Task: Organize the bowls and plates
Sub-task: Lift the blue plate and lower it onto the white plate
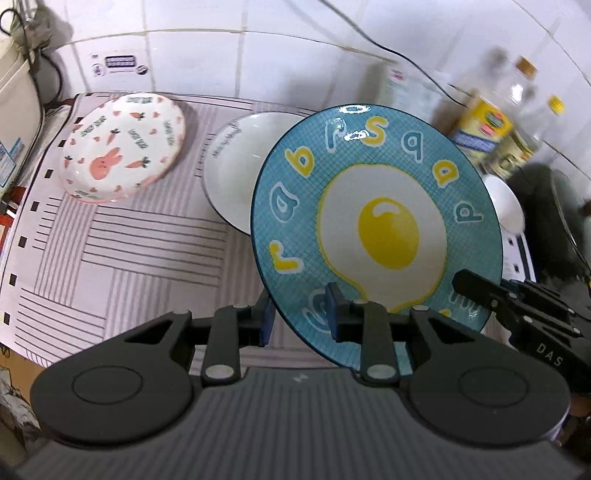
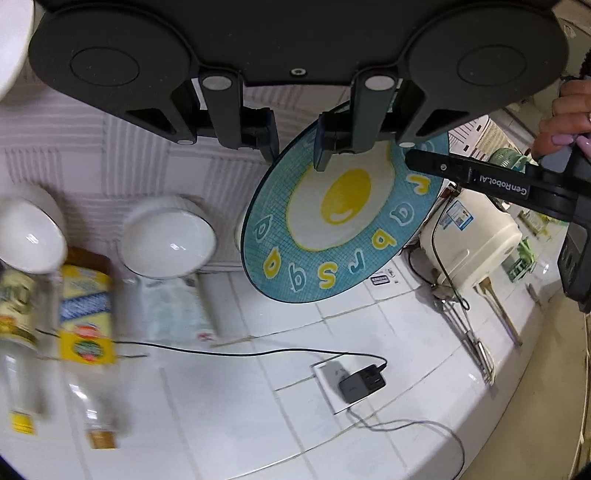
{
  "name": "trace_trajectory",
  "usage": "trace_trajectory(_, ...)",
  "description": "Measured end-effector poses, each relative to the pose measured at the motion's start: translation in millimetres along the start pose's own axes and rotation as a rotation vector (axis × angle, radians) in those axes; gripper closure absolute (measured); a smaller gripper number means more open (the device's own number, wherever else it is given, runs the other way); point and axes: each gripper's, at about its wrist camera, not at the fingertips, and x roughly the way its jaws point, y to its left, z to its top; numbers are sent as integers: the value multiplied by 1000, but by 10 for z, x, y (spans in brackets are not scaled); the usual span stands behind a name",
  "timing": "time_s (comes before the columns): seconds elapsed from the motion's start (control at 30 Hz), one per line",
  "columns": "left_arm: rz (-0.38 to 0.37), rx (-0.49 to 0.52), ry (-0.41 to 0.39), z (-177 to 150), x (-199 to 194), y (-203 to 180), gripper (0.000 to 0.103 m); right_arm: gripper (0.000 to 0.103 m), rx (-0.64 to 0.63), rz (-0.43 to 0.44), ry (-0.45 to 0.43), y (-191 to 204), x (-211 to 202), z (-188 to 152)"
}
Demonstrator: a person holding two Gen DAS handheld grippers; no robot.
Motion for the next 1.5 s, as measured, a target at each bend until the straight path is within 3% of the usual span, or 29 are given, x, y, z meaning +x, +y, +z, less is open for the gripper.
trace_trajectory(0.23, 34, -25, 50, 458, 341, 326, 76, 79, 19, 32, 57, -31, 622, 277)
trace_trajectory(0.57, 47, -40, 187, 894, 991, 678, 75, 79, 115, -3, 148, -139, 1332, 295)
trace_trajectory(1.0, 27, -45, 273, 1057, 1322, 766, 74, 79, 160, -106, 222, -129, 1559, 401)
trace_trajectory(1.5, 55, -23, 264, 1075, 1377, 701, 74, 71, -4, -333, 285, 226, 1704, 508)
